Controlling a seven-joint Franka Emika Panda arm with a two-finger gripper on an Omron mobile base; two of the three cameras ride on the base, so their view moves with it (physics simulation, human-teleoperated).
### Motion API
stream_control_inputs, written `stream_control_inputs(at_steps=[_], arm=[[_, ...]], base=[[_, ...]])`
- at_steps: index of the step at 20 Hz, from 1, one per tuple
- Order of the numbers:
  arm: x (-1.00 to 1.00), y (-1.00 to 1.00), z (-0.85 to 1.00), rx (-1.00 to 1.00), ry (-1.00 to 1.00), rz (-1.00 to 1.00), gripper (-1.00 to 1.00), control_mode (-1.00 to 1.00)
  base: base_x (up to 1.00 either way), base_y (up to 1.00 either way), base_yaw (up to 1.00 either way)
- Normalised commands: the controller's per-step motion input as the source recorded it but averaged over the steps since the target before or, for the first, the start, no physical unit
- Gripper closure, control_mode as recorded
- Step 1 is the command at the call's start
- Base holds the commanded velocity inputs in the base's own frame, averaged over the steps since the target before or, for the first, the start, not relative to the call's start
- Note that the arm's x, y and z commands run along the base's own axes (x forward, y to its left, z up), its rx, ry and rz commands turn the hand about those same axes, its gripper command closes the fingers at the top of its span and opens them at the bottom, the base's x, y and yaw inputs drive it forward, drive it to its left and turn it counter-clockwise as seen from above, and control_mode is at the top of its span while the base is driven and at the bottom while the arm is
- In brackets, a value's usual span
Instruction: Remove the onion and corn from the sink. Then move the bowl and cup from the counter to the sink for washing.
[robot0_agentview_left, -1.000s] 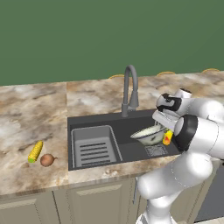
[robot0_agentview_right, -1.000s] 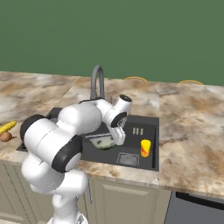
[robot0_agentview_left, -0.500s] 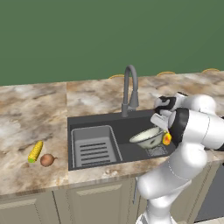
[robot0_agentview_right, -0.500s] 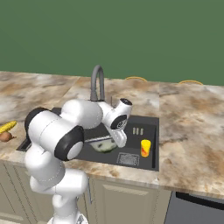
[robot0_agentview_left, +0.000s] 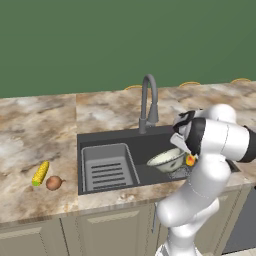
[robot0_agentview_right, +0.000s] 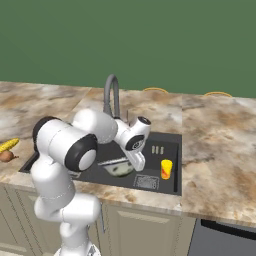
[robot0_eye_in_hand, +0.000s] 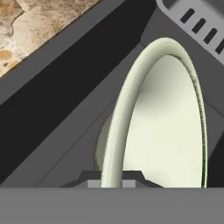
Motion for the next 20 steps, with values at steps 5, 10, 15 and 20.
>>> stream_control_inputs(at_steps=[5, 10, 15, 20], arm=[[0.11, 0.02, -0.24, 0.0, 0.0, 0.0, 1.0, -1.0], [0.09, 0.04, -0.27, 0.0, 0.0, 0.0, 1.0, -1.0], [0.09, 0.05, -0.27, 0.01, 0.0, 0.0, 1.0, -1.0], [0.09, 0.04, -0.26, 0.03, -0.01, 0.0, 1.0, -1.0]], base=[[0.0, 0.0, 0.0], [0.0, 0.0, 0.0], [0.0, 0.0, 0.0], [0.0, 0.0, 0.0]])
